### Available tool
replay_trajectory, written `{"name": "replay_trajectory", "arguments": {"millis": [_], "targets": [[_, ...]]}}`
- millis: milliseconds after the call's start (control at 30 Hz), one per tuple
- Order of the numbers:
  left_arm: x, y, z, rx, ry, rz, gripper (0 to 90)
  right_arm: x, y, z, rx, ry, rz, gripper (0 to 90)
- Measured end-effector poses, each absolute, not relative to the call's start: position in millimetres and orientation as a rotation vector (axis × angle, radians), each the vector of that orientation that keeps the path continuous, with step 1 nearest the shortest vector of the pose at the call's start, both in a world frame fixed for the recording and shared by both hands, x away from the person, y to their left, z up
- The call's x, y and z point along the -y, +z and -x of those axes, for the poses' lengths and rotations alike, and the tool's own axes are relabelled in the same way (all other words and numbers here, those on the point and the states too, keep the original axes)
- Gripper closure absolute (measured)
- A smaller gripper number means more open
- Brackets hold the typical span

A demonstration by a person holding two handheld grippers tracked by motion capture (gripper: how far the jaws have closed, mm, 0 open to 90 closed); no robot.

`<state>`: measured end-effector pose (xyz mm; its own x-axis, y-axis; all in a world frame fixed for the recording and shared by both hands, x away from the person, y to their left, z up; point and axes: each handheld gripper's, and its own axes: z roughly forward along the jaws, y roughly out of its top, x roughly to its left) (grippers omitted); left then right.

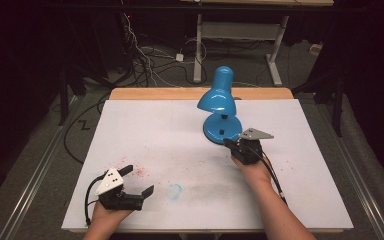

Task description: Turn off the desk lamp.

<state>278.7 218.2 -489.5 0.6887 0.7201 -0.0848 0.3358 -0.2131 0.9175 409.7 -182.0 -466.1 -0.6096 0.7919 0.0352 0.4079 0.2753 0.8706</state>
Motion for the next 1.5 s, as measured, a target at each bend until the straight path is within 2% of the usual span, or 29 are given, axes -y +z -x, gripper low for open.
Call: {"name": "replay_trajectory", "arguments": {"millis": [700,1100,1267,1400,1500], "targets": [[-224,-492,-279,-0.871,0.417,-1.787,0.0,239,-479,-310,-2.17,1.314,-1.052,90.0],[-223,-491,-279,-0.881,0.436,-1.804,0.0,245,-485,-312,-2.178,1.252,-1.037,90.0],[-225,-492,-280,-0.894,0.431,-1.815,0.0,245,-485,-314,-2.23,1.243,-1.047,66.2],[-226,-492,-280,-0.901,0.427,-1.835,0.0,244,-485,-313,-2.224,1.242,-1.035,37.2],[-227,-492,-281,-0.915,0.43,-1.841,0.0,244,-485,-310,-2.221,1.241,-1.009,19.9]]}}
